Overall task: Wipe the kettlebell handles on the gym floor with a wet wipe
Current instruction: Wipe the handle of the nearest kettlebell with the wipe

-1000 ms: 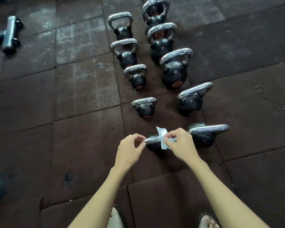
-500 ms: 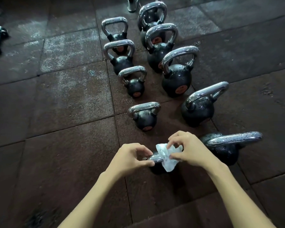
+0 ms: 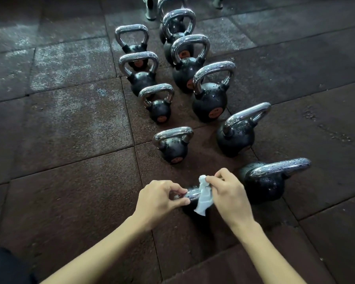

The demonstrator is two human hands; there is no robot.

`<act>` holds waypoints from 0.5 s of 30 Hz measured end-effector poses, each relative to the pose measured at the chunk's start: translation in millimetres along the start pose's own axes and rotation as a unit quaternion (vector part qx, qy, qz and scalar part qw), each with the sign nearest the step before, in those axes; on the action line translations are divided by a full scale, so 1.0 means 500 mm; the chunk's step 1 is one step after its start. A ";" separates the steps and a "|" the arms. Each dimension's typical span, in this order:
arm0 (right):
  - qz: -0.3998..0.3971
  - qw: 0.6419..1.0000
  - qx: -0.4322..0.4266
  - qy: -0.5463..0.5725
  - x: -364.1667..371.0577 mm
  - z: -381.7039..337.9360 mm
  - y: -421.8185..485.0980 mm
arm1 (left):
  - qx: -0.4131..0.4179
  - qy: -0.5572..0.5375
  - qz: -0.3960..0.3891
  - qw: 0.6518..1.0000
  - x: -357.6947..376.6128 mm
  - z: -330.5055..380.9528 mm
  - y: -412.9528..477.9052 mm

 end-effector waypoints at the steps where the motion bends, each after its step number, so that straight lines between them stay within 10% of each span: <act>1: 0.011 1.000 -0.016 -0.015 0.004 -0.012 -0.016 | 0.002 0.008 0.003 1.000 0.001 -0.001 0.001; 15: 0.010 0.998 -0.065 -0.002 0.011 -0.025 -0.057 | 0.026 0.067 -0.010 0.997 -0.008 0.013 0.015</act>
Point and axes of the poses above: each hand's wrist, its own y-axis towards the middle knuckle, its own x-axis out of the palm, z = x × y, the point moved 5 cm from there along y, towards the middle knuckle, and after that the axes turned 3 degrees about y, right-handed, at the moved point
